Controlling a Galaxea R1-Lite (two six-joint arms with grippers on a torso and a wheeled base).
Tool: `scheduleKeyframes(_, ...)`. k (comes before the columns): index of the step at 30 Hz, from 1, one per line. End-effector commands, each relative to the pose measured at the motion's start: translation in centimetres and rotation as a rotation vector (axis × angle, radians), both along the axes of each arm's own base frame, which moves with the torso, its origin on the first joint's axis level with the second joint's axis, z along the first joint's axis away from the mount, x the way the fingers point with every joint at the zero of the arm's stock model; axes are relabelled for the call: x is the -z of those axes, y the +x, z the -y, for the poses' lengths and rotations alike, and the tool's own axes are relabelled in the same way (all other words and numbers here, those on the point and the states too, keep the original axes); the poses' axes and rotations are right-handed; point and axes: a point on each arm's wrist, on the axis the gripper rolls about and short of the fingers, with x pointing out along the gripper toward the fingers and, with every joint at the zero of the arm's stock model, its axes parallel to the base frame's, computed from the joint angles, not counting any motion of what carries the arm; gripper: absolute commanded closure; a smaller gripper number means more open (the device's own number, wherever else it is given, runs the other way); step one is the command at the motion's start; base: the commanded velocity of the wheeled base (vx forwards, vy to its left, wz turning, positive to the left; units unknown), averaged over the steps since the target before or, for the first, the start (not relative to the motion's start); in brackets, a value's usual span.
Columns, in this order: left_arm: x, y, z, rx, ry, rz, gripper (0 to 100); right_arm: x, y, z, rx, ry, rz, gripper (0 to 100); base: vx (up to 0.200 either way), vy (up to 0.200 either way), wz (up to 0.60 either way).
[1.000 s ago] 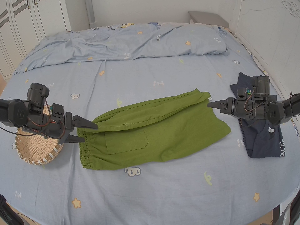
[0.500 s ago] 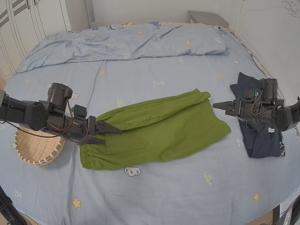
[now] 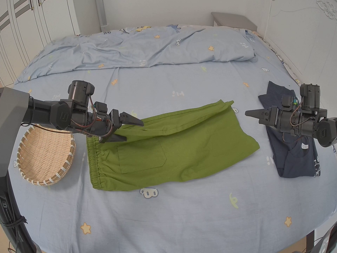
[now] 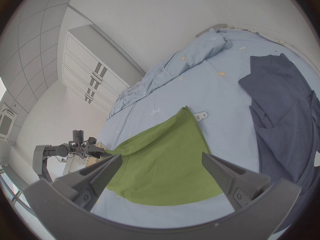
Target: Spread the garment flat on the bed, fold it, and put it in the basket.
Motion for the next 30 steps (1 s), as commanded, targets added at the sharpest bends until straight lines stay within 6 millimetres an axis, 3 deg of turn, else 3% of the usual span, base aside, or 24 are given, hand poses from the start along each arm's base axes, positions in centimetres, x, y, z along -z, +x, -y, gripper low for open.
scheduleKeyframes(1,0.6,3.3,-1.5,-0.114,-0.029,-0.009,0,-0.6,-0.1,0.9,0.025,0.001,0.022,0,0.000,0.000,0.00)
scheduleKeyframes(6,0.8,4.8,-1.6,-0.206,-0.050,0.029,0,-1.6,-0.5,1.7,0.051,0.009,0.067,0,0.000,0.000,0.00)
scheduleKeyframes(11,0.9,4.4,-1.4,-0.212,-0.057,0.026,0,-2.4,-0.8,2.2,0.065,0.011,0.090,0,0.000,0.000,0.00)
scheduleKeyframes(13,0.1,3.8,-1.3,-0.209,-0.060,0.041,0,-2.7,-0.9,2.3,0.068,0.011,0.100,0,0.000,0.000,0.00)
scheduleKeyframes(19,-4.6,-1.5,-1.8,-0.196,-0.080,0.102,0,-4.8,-2.1,3.7,0.062,0.042,0.152,0,0.000,0.000,0.00)
scheduleKeyframes(21,-4.7,-4.0,-1.6,-0.189,-0.072,0.090,0,-5.1,-2.4,3.8,0.055,0.059,0.154,0,0.000,0.000,0.00)
scheduleKeyframes(26,-1.8,-8.6,-2.5,-0.207,-0.058,0.057,0,-5.4,-2.8,3.4,0.040,0.062,0.162,0,0.000,0.000,0.00)
scheduleKeyframes(30,2.5,-12.4,-3.6,-0.235,-0.051,0.053,0,-5.4,-3.1,2.5,0.011,0.064,0.160,0,0.000,0.000,0.00)
